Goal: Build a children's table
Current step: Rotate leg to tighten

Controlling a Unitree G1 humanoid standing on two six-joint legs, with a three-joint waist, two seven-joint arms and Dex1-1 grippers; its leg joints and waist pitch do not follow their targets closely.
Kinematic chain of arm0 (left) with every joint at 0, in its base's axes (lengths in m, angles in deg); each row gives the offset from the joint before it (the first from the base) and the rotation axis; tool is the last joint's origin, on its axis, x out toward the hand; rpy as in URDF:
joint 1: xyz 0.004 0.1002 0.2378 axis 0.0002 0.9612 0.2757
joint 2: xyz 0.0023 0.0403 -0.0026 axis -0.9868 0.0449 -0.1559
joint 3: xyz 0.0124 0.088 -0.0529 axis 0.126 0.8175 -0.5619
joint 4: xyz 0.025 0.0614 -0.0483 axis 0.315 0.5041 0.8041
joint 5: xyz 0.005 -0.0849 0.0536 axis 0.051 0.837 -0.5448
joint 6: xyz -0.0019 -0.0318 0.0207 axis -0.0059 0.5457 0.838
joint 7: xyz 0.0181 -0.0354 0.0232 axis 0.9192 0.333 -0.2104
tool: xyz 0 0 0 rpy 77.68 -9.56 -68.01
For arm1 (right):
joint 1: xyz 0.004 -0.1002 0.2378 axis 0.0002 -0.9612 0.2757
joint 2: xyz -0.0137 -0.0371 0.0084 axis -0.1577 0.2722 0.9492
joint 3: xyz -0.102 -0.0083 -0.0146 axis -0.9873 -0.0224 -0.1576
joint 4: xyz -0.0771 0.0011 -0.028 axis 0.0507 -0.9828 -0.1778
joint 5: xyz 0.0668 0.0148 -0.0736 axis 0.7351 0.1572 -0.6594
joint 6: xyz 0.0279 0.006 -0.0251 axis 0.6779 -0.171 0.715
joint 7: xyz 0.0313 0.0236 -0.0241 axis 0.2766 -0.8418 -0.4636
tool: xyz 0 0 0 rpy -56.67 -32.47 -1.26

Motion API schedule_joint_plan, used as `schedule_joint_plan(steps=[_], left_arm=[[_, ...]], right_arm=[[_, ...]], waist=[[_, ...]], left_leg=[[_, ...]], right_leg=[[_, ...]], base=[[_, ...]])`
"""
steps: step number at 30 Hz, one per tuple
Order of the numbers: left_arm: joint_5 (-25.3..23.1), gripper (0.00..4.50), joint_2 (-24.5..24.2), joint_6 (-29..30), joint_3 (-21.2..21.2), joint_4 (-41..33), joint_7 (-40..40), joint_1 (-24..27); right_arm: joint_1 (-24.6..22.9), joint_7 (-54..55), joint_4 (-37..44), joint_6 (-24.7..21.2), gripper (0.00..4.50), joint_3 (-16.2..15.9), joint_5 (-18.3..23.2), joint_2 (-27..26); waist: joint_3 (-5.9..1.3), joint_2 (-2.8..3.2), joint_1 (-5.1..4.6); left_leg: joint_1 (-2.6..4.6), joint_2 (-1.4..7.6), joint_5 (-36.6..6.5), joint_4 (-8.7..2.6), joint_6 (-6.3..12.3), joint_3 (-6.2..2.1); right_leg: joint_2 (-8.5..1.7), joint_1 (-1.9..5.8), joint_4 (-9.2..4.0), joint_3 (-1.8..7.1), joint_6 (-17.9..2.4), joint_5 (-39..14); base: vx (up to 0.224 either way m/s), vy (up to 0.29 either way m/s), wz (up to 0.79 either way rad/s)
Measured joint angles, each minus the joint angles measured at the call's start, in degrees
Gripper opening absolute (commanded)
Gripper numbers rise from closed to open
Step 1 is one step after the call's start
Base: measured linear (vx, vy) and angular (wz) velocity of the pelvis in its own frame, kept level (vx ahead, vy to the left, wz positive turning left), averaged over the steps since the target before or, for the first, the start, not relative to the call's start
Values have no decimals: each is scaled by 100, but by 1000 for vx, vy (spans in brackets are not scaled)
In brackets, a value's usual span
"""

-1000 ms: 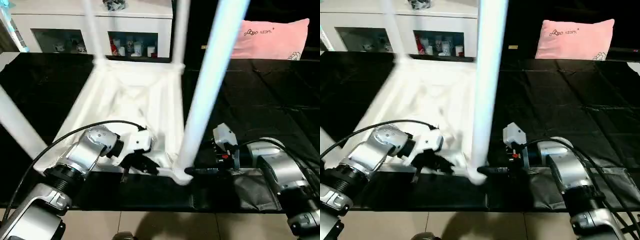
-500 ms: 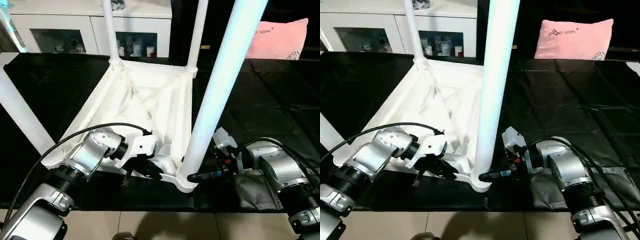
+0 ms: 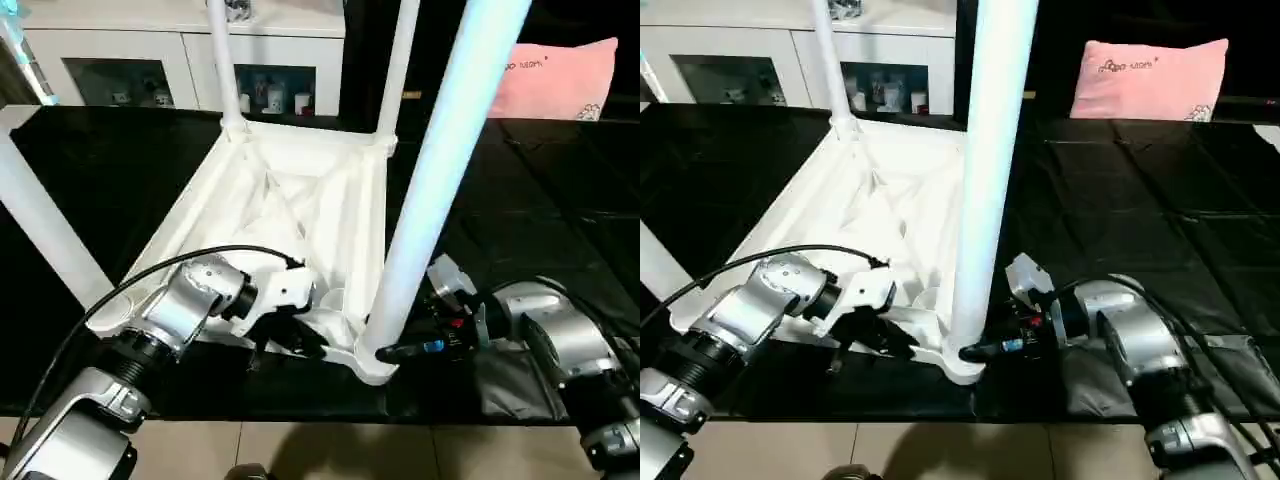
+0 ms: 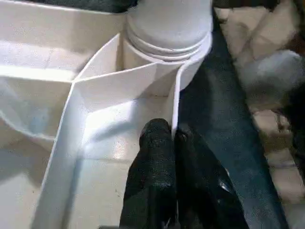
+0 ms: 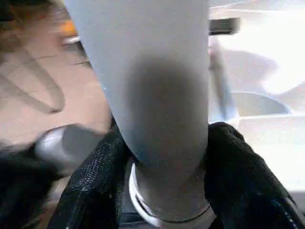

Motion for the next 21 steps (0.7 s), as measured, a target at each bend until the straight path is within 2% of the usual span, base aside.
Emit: schedule_joint_plan(steps=[6, 7, 13, 19, 20, 21], left_arm=[[-69, 0, 624, 1022, -499, -9, -1344, 9], [-68, 0, 705, 1147, -574, -9, -1509, 9], [-113, 0, 1414, 1571, -1082, 239, -2918, -112], [-186, 0, 1746, 1663, -1149, 476, -3523, -306], [-194, 0, 1761, 1660, -1148, 476, -3551, -306], [-204, 0, 1764, 1656, -1142, 476, -3556, -310]], right_arm=[[1, 2009, -131, -127, 199, 538, -291, -665], [3, 2278, -130, -158, 198, 595, -311, -780], [328, 4410, -331, -334, 198, 909, -732, -1724], [552, 5414, -554, -246, 198, 919, -1041, -2040], [551, 5449, -555, -252, 253, 954, -1026, -2071], [550, 5458, -552, -265, 253, 983, -1011, -2089]], waist=[[-1, -5, -377], [-1, -5, -408], [-1, -3, -519], [-3, -1, -493], [-3, -1, -491], [-3, -1, -490]], left_leg=[[8, 4, 2, -1, -6, 1], [9, 5, 2, -3, -6, -1], [2, 6, 1, -15, -7, -2], [-2, 2, -1, -30, -5, -1], [-2, 2, -1, -31, -5, -1], [-2, 2, -1, -31, -5, -2]], right_leg=[[6, 0, -11, -3, 6, 1], [8, 0, -10, -4, 5, 1], [13, -8, -12, -6, 2, 3], [10, -10, -24, -5, 4, 1], [10, -10, -25, -5, 4, 1], [10, -10, -25, -5, 4, 1]], base=[[0, 0, 0], [0, 0, 0], [0, 0, 0], [0, 0, 0], [0, 0, 0], [0, 0, 0]])
